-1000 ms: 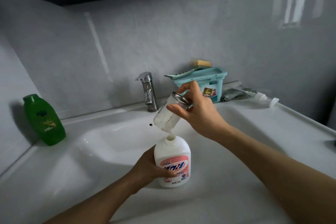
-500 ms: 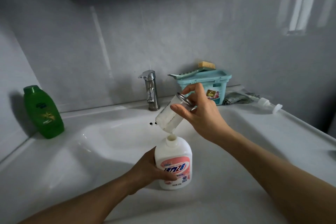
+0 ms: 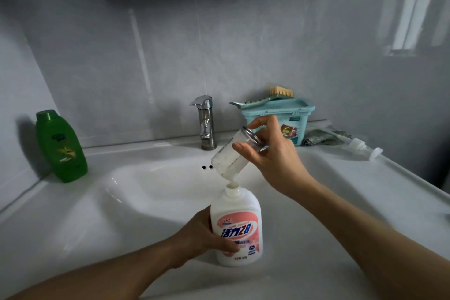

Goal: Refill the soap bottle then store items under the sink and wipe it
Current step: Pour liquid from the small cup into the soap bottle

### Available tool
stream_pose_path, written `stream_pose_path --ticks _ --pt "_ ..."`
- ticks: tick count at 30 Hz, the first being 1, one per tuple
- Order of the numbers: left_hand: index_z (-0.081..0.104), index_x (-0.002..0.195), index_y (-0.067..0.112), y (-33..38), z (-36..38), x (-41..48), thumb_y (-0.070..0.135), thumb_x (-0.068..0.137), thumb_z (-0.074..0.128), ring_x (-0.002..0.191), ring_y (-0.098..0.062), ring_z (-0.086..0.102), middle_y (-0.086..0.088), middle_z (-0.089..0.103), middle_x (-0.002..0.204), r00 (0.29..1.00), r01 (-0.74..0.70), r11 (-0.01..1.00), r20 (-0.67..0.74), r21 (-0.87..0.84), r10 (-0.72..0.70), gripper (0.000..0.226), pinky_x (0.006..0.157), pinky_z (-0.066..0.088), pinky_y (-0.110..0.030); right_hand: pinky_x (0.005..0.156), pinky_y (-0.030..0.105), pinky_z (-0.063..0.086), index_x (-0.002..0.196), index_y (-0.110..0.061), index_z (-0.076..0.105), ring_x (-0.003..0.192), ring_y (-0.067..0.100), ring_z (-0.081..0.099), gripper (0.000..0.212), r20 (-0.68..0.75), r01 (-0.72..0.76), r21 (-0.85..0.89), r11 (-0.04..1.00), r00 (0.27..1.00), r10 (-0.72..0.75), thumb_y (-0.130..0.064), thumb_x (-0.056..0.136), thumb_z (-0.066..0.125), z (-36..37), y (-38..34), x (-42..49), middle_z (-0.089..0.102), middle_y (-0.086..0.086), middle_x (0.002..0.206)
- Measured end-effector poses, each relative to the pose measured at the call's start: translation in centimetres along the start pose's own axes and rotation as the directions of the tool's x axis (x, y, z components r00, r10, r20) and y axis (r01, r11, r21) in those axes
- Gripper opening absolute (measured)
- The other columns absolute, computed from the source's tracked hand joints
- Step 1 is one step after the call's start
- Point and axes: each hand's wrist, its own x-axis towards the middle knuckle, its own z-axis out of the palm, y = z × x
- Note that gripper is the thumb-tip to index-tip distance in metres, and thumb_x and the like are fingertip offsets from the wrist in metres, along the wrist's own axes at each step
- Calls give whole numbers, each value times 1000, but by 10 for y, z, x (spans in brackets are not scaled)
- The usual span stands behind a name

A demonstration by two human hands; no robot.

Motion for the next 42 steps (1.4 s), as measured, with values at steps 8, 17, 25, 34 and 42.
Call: stream_pose_path --ticks 8,17,25,34,42 --pt "60 118 23 2 2 -1 -2 65 83 99 -14 69 4 73 106 1000 1 999 23 -52 1 63 80 58 -27 58 2 42 104 -25 36 74 -19 54 45 10 1 -3 1000 1000 -1 -50 75 58 0 0 0 54 -18 82" --pt "59 119 25 2 6 0 -2 68 80 108 -19 65 1 72 111 997 46 995 60 -85 -41 61 96 52 -44 61 12 47 102 -28 36 75 2 59 45 -14 -6 -25 1000 1000 6 -55 74 57 2 1 0 59 -10 81" --pt "64 112 22 1 8 2 -7 69 78 109 -22 64 -1 73 108 993 86 988 90 -130 -75 54 101 47 -49 58 7 43 102 -24 36 68 -12 53 45 -21 -17 -33 999 1000 17 -51 75 59 3 2 1 54 -14 74" --pt "63 114 22 -1 11 1 -8 70 77 107 -19 66 -1 73 109 990 85 983 122 -165 -65 55 93 54 -37 58 5 42 102 -24 35 69 -14 53 45 -14 -22 -49 999 1000 22 -52 73 56 5 1 1 53 -16 74" --pt "62 115 21 2 11 2 -6 70 77 110 -22 63 -2 72 110 988 125 981 105 -151 -110 54 101 48 -46 56 5 42 101 -22 35 67 -15 54 42 -17 -15 -26 1000 1000 15 -48 75 57 3 1 1 53 -16 74"
